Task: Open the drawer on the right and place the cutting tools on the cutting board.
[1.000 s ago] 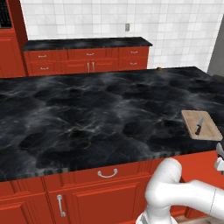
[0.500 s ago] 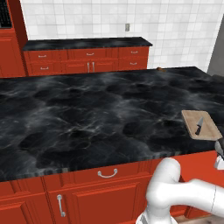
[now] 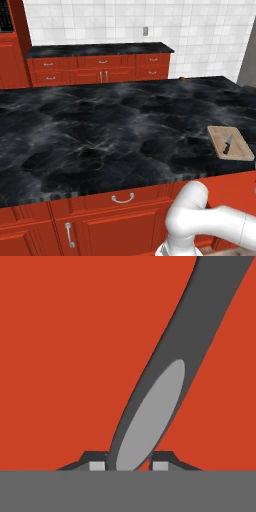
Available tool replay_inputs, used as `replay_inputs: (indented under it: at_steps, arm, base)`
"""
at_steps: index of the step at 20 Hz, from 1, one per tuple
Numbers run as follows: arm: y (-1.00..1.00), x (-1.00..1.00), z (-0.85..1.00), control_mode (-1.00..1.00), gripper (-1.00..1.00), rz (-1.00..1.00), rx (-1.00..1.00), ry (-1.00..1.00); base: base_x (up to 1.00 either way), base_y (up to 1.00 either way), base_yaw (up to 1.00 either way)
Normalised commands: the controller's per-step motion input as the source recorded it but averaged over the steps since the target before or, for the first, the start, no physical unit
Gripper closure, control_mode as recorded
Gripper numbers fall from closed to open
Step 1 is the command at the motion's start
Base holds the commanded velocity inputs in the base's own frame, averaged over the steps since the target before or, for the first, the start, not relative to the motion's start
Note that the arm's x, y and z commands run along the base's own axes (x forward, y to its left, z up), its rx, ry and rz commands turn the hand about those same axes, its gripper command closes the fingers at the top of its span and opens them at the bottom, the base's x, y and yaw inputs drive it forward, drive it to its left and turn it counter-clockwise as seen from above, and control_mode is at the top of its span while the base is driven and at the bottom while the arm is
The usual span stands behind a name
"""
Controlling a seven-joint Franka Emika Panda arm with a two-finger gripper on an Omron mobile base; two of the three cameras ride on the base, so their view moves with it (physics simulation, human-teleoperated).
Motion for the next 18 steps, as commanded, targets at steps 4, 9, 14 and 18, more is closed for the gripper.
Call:
replay_inputs:
  at_steps: [4, 9, 14, 18]
  arm:
    - [0.05, -0.28, 0.66, -1.00, 1.00, 0.00, 0.03, 0.00]
    - [0.06, -0.07, 0.78, -1.00, 1.00, 0.00, 0.01, 0.00]
    - [0.08, -0.33, 0.57, -1.00, 1.00, 0.00, 0.00, 0.00]
    - [0.23, -0.36, 0.59, -1.00, 1.00, 0.00, 0.00, 0.00]
  base:
    - [0.00, 0.00, 0.00]
    - [0.00, 0.00, 0.00]
    - [0.00, 0.00, 0.00]
    - [0.00, 0.00, 0.00]
